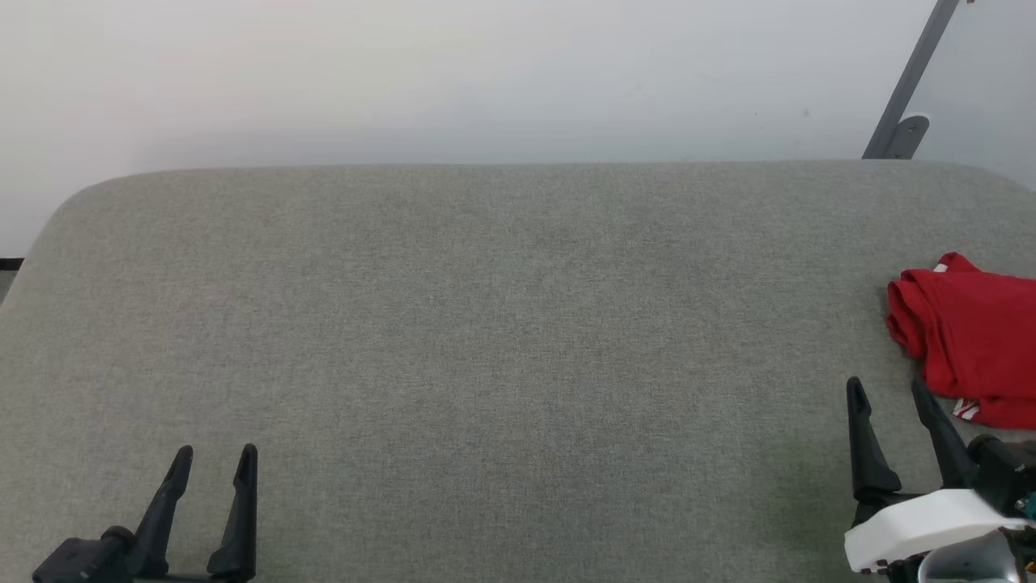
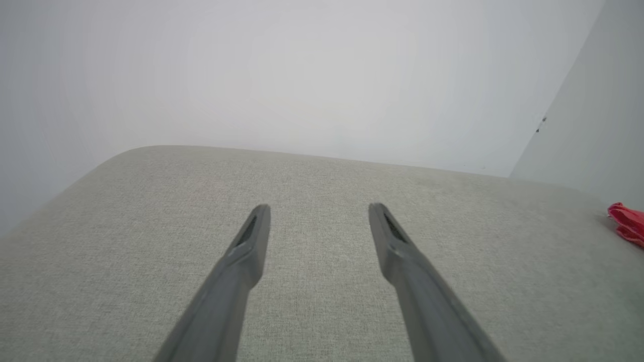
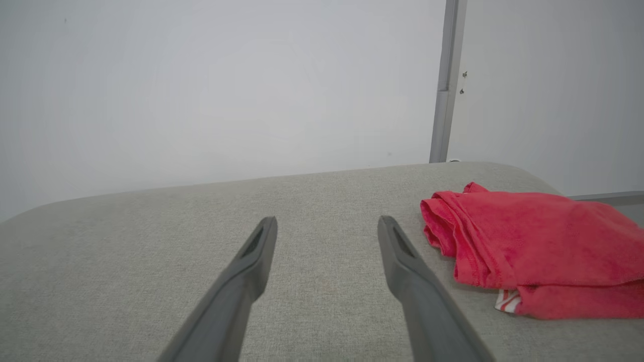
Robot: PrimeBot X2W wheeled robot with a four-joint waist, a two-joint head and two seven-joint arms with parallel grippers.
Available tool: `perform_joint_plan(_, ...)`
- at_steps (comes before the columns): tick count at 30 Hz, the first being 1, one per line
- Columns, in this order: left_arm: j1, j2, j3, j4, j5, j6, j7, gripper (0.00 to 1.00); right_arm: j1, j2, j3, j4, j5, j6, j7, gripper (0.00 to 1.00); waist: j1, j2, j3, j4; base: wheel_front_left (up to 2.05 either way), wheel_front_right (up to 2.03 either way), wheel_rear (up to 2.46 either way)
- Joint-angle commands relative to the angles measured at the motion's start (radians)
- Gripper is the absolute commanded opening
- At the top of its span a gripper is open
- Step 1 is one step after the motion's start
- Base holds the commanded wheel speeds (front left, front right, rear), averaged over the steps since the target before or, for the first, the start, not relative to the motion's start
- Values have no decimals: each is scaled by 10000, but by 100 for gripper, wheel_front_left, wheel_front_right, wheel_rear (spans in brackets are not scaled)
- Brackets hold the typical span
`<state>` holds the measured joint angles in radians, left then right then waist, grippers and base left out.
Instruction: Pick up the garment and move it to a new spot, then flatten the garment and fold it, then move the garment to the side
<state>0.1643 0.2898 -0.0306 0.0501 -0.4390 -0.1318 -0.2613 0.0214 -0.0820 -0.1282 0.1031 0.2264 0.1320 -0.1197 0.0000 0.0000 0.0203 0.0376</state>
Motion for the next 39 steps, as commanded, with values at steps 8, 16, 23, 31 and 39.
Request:
perform_joint_plan(8, -103, 93, 44, -31, -49, 23, -51, 100, 22, 137, 28, -143, -56, -23, 18, 100, 0, 0, 102, -1, 0, 0, 0)
perform_joint_plan(16, -167, 39, 56, 40, -179, 23, -51, 100, -64, 239, 115, -54, -53, -23, -45, 100, 0, 0, 155, 54, 0, 0, 0)
perform_joint_plan(23, 4, -287, -73, 413, -380, 3, 120, 0, 92, 232, 61, 415, 266, 2, 111, 0, 1, 0, 156, 51, 0, 0, 0)
perform_joint_plan(31, -310, -464, 36, 584, -1704, 9, 473, 0, -71, 241, 66, 514, 1776, 0, 365, 0, 1, 0, 135, 23, 0, 0, 0)
perform_joint_plan(39, -603, -634, 139, 764, -2887, 6, 796, 0, -207, 249, 91, 593, 3141, -2, 573, 0, 1, 0, 114, -4, 0, 0, 0)
